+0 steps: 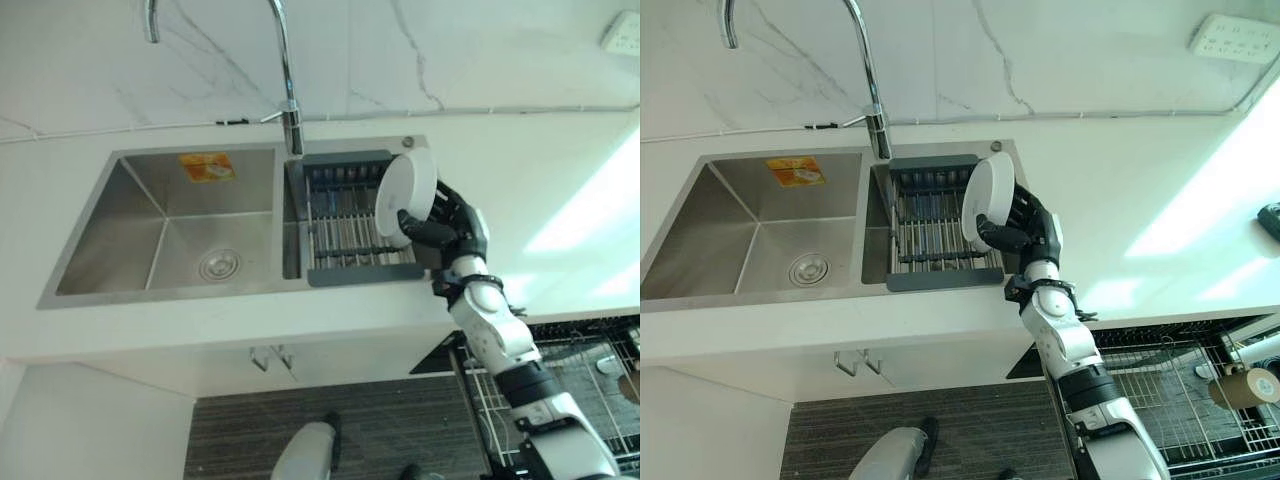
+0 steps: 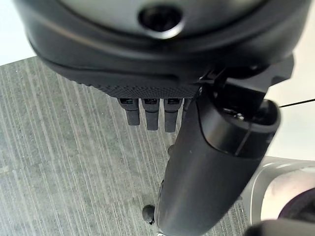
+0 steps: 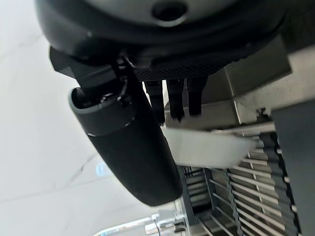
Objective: Place the dishes in the dishwasher.
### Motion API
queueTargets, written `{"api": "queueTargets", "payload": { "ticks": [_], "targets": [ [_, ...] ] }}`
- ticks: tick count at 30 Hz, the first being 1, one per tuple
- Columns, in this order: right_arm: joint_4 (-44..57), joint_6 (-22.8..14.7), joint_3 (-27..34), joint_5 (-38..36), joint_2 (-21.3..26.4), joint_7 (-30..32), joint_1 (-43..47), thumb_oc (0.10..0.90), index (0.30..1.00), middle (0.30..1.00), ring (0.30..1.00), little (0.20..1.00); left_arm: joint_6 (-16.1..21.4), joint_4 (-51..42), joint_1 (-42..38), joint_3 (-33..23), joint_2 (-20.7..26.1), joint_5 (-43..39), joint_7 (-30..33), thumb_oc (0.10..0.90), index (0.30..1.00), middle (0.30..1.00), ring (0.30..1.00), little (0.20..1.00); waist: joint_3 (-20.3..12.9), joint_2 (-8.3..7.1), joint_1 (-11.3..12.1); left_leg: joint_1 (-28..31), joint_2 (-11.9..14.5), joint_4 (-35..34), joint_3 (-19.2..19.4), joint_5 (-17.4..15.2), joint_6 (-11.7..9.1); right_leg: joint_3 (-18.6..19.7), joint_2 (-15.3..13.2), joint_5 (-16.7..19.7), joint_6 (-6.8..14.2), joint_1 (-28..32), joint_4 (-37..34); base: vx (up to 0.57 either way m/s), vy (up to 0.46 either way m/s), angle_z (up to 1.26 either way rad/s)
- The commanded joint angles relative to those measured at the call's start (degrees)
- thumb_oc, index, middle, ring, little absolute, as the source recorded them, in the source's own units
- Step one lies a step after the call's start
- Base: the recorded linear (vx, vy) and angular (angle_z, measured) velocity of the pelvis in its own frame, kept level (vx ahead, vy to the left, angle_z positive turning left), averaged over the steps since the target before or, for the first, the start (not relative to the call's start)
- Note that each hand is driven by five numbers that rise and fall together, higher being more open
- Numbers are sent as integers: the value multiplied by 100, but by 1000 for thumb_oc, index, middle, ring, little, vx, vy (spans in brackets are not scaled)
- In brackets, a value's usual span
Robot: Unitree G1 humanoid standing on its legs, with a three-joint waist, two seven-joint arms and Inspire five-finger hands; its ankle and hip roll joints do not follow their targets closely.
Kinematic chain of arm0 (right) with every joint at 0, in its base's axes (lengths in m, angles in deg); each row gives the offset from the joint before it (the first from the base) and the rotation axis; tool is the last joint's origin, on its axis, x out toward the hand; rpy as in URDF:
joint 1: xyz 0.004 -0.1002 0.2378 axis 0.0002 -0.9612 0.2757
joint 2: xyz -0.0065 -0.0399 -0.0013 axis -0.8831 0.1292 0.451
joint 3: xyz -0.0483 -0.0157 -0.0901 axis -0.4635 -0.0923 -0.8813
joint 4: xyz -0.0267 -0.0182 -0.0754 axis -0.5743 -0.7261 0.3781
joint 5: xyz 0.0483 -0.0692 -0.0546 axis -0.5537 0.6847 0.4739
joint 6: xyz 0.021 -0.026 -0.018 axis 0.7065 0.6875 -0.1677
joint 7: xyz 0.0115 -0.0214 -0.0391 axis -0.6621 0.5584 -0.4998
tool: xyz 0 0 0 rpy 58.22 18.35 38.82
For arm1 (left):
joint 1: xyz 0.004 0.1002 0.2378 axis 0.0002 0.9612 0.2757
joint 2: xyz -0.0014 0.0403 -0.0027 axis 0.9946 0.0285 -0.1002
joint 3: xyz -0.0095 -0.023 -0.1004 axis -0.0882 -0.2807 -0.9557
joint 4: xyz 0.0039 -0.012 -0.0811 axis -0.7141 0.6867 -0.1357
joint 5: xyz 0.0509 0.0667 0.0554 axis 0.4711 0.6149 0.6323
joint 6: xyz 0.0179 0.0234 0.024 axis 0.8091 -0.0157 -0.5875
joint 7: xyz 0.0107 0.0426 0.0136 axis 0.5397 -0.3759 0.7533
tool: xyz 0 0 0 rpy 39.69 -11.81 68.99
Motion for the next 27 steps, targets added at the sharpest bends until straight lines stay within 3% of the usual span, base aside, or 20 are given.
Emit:
{"api": "queueTargets", "payload": {
  "ticks": [1,7,17,27],
  "targets": [
    [19,-368,68,-123,323,-2,794,400,300,300,300,300,29,19,87,286,185,126,-92,800,900,900,900,900,-167,65,150,339,174,-339,-164,-685,-235,-91,45,-662,-149,13,100,0,0,0],
    [-79,-515,64,26,332,143,995,400,300,300,300,300,40,-8,53,340,189,117,-115,800,900,900,900,900,-107,102,186,304,154,-339,-197,-660,-236,-114,34,-652,-151,-1,100,-7,9,3],
    [87,-1098,-8,1337,337,1008,1003,400,300,300,300,300,103,35,139,358,85,179,-117,800,900,900,900,900,-108,151,183,328,144,-339,-175,-676,-226,-102,21,-661,-152,16,100,0,0,0],
    [877,-2784,-99,1972,167,1318,805,400,300,300,300,300,252,174,156,158,43,366,-52,800,900,900,900,900,-191,95,127,376,207,-339,-75,-724,-221,-83,48,-705,-137,43,100,-23,-30,-1]
  ]
}}
